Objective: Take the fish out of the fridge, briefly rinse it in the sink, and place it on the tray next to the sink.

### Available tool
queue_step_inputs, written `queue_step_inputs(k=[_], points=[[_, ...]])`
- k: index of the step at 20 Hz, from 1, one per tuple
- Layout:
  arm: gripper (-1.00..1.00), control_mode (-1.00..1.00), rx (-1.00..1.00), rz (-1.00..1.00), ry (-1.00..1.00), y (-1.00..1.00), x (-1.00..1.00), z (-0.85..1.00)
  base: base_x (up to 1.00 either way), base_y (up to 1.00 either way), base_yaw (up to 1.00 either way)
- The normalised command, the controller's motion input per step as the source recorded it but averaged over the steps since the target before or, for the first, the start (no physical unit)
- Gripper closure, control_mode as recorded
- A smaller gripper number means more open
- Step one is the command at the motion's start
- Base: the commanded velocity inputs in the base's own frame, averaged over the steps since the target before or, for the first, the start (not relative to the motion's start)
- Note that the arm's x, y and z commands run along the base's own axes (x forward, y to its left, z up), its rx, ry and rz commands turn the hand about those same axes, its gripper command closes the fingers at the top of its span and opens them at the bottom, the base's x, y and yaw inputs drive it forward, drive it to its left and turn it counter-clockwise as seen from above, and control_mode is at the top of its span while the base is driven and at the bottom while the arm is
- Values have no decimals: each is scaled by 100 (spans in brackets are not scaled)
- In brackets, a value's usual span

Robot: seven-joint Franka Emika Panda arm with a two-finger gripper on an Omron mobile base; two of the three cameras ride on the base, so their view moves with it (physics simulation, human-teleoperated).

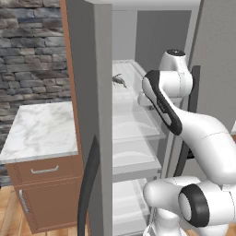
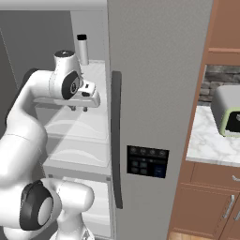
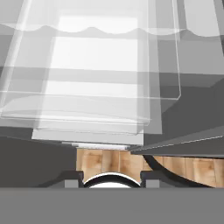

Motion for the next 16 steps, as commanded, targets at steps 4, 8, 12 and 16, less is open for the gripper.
queue_step_inputs(k=[4, 8, 12, 16], points=[[-100, -100, 1, 0, -3, 3, -1, -1, 0, 0, 0], [-100, -100, 1, 0, -8, 0, 0, -2, 0, 0, 0], [-100, -100, 0, 0, -30, 4, -1, 25, 0, 0, 0], [-100, -100, 0, 0, -21, 9, 2, 41, 0, 0, 0]])
